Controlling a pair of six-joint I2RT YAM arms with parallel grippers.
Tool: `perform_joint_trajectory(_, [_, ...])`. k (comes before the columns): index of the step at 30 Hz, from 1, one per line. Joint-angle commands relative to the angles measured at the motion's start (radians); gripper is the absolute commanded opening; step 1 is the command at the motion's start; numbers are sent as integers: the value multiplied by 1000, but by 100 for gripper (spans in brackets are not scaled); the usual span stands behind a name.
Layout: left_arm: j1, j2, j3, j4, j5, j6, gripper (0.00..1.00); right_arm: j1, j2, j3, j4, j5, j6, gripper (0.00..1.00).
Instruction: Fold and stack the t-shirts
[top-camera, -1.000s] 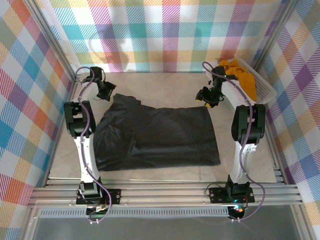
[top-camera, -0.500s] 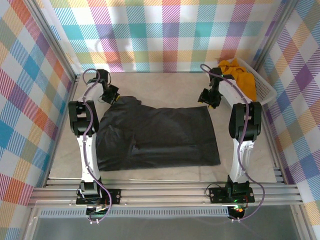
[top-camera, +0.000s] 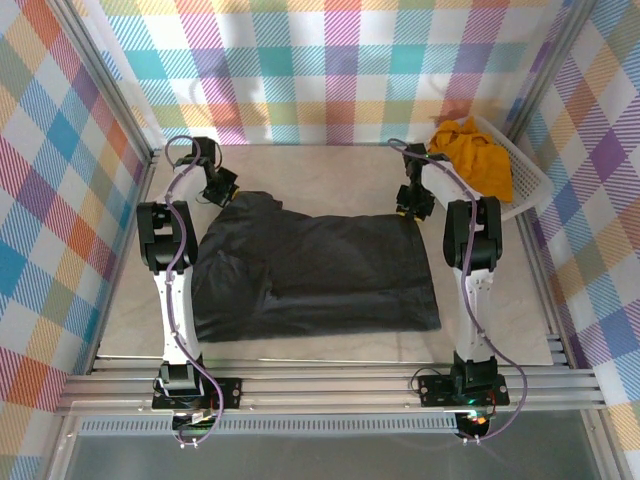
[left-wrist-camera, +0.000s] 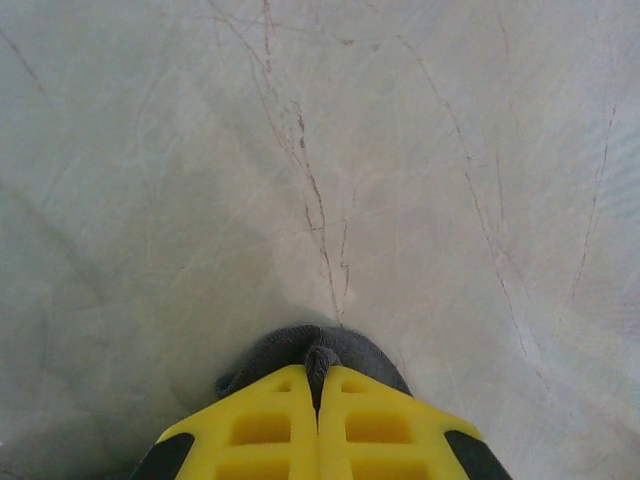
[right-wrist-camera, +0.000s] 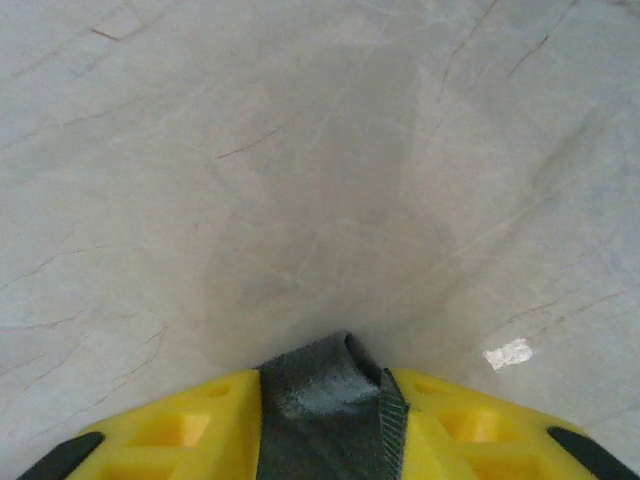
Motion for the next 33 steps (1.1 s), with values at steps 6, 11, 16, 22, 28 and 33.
perform_joint_trajectory(6, [-26,-153,6,-24,-23,168,0,2,-32,-32,33,48,-98,5])
perform_joint_trajectory(11, [-63,-317,-170,24,-114,245,0,3,-174,-164,160,11,-159,0])
perform_joint_trajectory(16, [-137,-559,-454,135,-207,295,0,8,-336,-326,245,-42,-192,0])
perform_joint_trajectory(22, [-180,-892,-778,120,-325,263,0,9,-527,-536,289,-70,-183,0])
perform_joint_trajectory(28, [-182,-1163,-1011,-17,-430,221,0,11,-668,-736,283,-41,-121,0])
perform_joint_trajectory(33, [-183,-1318,-1167,-160,-481,72,0,10,-722,-871,244,2,-59,0])
